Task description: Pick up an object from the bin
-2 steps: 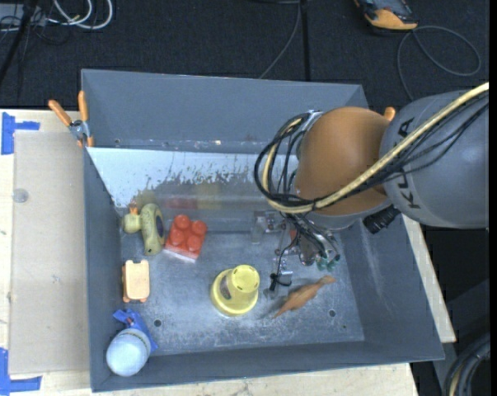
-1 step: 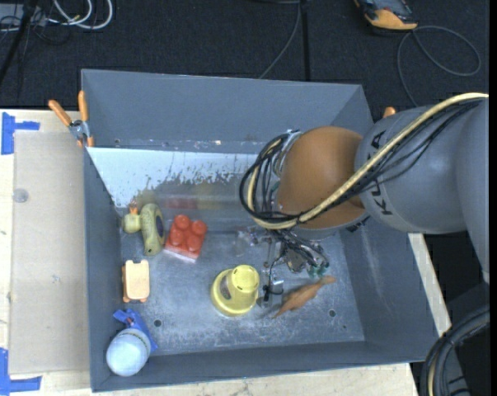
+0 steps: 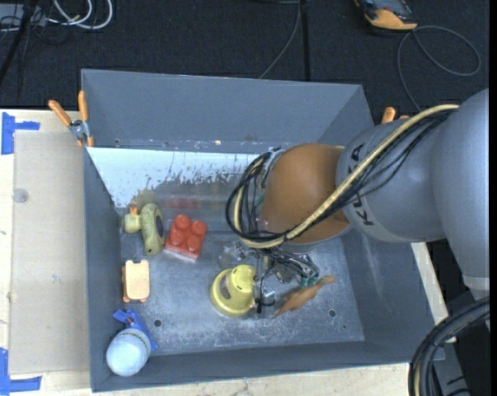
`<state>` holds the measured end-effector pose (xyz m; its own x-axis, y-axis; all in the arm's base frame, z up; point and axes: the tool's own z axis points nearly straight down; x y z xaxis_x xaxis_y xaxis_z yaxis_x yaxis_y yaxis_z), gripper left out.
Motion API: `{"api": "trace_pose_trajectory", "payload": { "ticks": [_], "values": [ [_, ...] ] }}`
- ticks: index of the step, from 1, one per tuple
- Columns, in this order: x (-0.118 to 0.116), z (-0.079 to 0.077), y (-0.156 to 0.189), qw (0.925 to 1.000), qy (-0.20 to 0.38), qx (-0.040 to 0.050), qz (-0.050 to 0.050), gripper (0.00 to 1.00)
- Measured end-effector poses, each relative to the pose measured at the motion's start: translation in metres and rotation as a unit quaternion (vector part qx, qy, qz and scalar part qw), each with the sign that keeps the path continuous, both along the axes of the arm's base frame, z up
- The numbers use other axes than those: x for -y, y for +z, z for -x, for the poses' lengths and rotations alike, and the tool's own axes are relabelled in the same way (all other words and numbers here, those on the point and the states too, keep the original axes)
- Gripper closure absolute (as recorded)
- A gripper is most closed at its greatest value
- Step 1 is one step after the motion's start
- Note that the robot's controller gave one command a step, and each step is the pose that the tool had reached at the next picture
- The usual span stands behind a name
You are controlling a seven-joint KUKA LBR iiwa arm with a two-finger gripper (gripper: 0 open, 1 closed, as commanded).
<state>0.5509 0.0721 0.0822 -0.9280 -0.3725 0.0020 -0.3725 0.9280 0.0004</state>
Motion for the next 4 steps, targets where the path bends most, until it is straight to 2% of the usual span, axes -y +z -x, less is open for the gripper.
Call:
{"api": "trace_pose_trajectory", "payload": {
  "ticks": [1,2,4],
  "values": [
    [-0.002,0.0,-0.001,1.0,0.0,-0.0005,-0.001,0.0],
    [-0.008,0.024,-0.006,0.995,0.099,0.011,-0.001,1.0],
    [-0.008,0.023,-0.006,0.9936,0.112,0.0111,-0.001,1.0]
  ]
}}
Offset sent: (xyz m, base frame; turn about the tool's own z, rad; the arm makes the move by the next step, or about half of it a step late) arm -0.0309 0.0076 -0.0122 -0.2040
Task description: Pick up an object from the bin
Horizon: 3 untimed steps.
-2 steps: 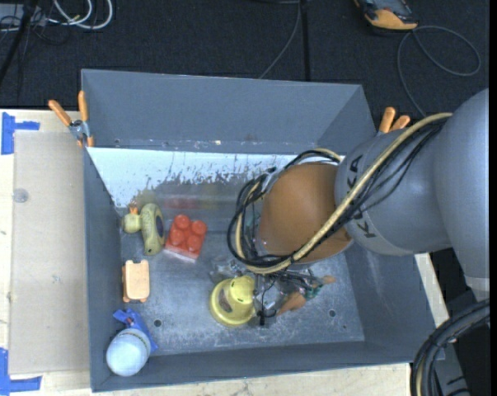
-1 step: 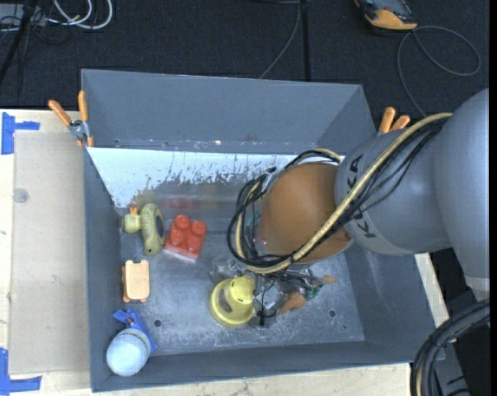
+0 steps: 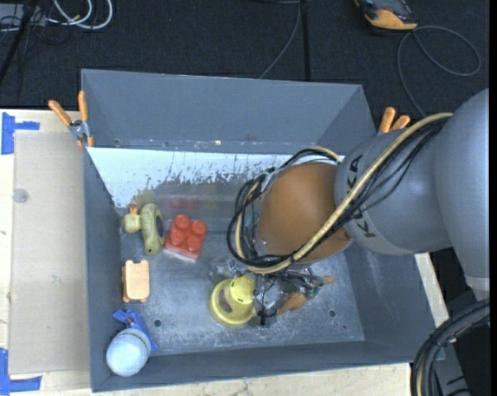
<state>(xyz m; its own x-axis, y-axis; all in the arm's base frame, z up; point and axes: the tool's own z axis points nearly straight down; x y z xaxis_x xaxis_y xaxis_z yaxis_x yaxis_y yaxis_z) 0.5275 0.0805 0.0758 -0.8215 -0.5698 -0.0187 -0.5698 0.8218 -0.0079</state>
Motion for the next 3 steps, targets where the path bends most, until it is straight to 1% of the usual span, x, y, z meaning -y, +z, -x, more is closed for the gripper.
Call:
{"api": "trace_pose_trajectory", "payload": {
  "ticks": [1,2,3],
  "values": [
    [0.0004,-0.0033,-0.0004,0.9983,0.058,0.0002,0.002,1.0],
    [0.0013,-0.0061,-0.0024,0.9999,-0.011,-0.0081,0.002,1.0],
    [0.0014,-0.0061,-0.0025,0.9999,-0.011,-0.0081,0.002,1.0]
  ]
}}
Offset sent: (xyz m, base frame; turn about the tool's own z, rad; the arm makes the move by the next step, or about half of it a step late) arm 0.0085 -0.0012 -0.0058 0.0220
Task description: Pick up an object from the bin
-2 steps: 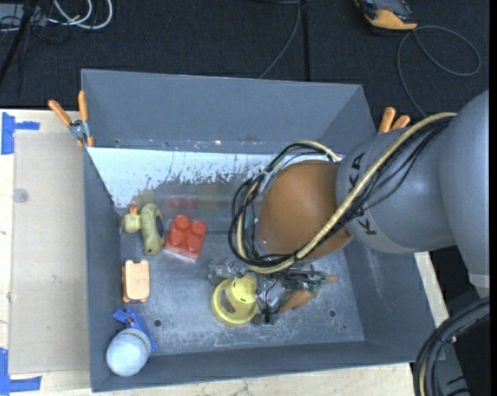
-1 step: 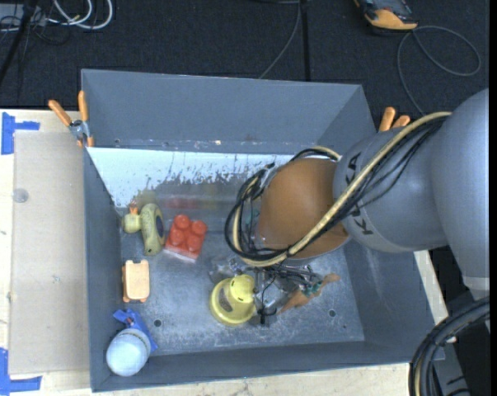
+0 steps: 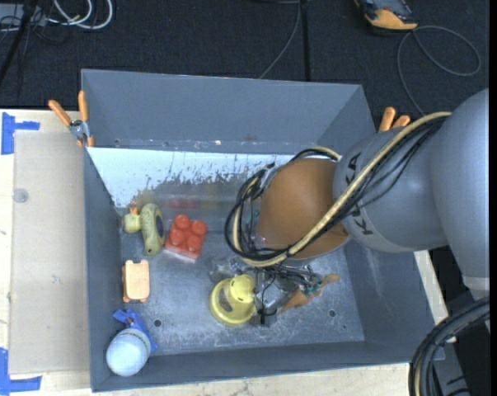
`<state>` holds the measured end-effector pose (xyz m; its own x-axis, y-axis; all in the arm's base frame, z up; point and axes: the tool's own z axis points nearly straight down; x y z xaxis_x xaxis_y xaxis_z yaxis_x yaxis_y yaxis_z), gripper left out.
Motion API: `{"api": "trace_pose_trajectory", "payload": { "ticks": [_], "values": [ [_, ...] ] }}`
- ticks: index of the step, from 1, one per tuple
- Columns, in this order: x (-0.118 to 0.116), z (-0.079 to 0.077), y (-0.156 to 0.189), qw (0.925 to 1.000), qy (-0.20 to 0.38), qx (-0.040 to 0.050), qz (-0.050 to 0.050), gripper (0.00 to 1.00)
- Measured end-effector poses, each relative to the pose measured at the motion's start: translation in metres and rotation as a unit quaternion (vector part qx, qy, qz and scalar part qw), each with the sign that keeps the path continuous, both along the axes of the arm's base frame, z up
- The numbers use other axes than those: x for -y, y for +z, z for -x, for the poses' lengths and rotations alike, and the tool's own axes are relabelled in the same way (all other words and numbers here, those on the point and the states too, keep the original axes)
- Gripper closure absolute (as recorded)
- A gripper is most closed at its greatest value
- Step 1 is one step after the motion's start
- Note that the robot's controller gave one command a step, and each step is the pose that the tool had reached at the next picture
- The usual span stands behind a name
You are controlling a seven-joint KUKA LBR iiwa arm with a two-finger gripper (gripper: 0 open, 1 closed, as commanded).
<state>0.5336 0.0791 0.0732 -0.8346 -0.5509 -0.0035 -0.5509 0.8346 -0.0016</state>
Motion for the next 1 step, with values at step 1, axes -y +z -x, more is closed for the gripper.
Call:
{"api": "trace_pose_trajectory", "payload": {
  "ticks": [1],
  "values": [
    [-0.0013,-0.0035,0.0001,0.9992,0.039,0.0001,0.002,1.0]
  ]
}}
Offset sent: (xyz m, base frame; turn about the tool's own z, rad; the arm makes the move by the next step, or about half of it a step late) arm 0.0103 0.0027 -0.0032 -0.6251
